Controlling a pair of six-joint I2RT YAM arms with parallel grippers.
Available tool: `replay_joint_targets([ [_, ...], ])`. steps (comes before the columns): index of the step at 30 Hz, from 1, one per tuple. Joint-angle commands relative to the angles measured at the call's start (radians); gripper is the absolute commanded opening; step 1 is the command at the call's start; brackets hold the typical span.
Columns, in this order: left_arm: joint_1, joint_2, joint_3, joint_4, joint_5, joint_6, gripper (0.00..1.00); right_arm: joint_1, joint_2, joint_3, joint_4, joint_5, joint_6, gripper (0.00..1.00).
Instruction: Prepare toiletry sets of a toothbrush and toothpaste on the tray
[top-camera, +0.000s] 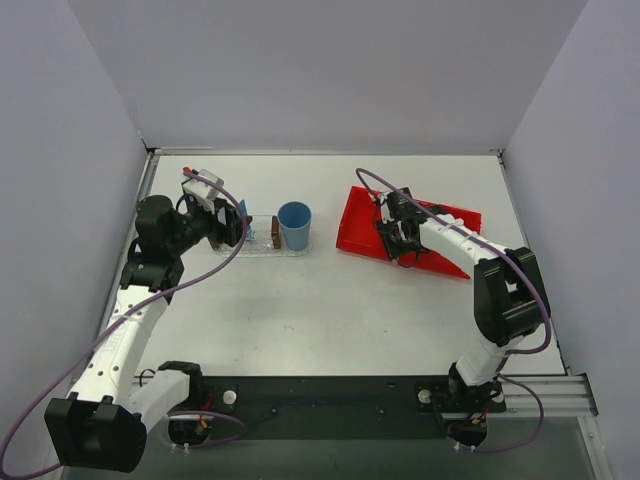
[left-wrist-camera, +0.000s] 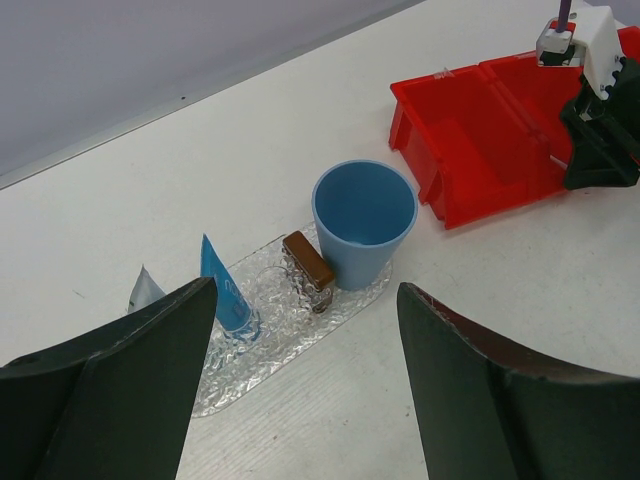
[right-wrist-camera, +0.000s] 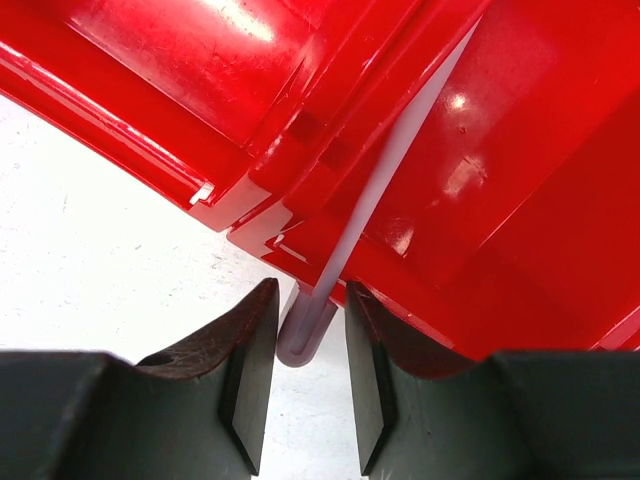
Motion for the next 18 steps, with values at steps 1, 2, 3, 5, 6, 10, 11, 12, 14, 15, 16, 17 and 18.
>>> replay_joint_targets([
  [1, 0.003, -0.018, 0.005, 0.028, 0.021, 0.01, 0.83, -0.004, -0.014, -0.002, -0.042, 0.012, 0.016, 0.26],
  [2, 0.001, -0.018, 0.008, 0.031, 0.021, 0.01, 0.83, -0.004, -0.015, -0.001, -0.049, 0.011, 0.016, 0.25],
  [3, 0.003, -0.016, 0.008, 0.03, 0.023, 0.01, 0.83, -0.004, -0.012, 0.001, -0.05, 0.011, 0.016, 0.24],
  [5, 0.001, -0.016, 0.01, 0.03, 0.023, 0.01, 0.83, -0.004, -0.011, 0.002, -0.056, 0.011, 0.016, 0.24],
  [6, 0.001, -0.016, 0.011, 0.028, 0.021, 0.01, 0.83, -0.004, -0.011, 0.002, -0.058, 0.012, 0.016, 0.23],
  [10, 0.003, -0.015, 0.011, 0.03, 0.023, 0.01, 0.83, -0.007, -0.014, 0.011, -0.069, 0.015, 0.011, 0.18],
  [11, 0.001, -0.013, 0.011, 0.031, 0.021, 0.012, 0.83, -0.009, -0.018, 0.015, -0.073, 0.015, 0.011, 0.17],
  [12, 0.001, -0.012, 0.011, 0.033, 0.023, 0.013, 0.83, -0.01, -0.02, 0.015, -0.078, 0.014, 0.01, 0.15],
  [14, 0.001, -0.009, 0.011, 0.034, 0.021, 0.013, 0.83, -0.016, -0.032, 0.022, -0.087, 0.014, 0.005, 0.13],
  [15, 0.001, -0.007, 0.013, 0.033, 0.024, 0.019, 0.83, -0.016, -0.037, 0.025, -0.09, 0.012, 0.0, 0.12],
  [16, 0.001, -0.006, 0.013, 0.033, 0.03, 0.024, 0.83, -0.019, -0.046, 0.031, -0.096, 0.011, -0.003, 0.1],
  [17, 0.003, -0.001, 0.016, 0.031, 0.036, 0.024, 0.83, -0.021, -0.054, 0.036, -0.11, 0.009, -0.004, 0.1],
  [18, 0.003, 0.002, 0.016, 0.028, 0.043, 0.028, 0.83, -0.022, -0.058, 0.045, -0.115, 0.005, -0.012, 0.09],
])
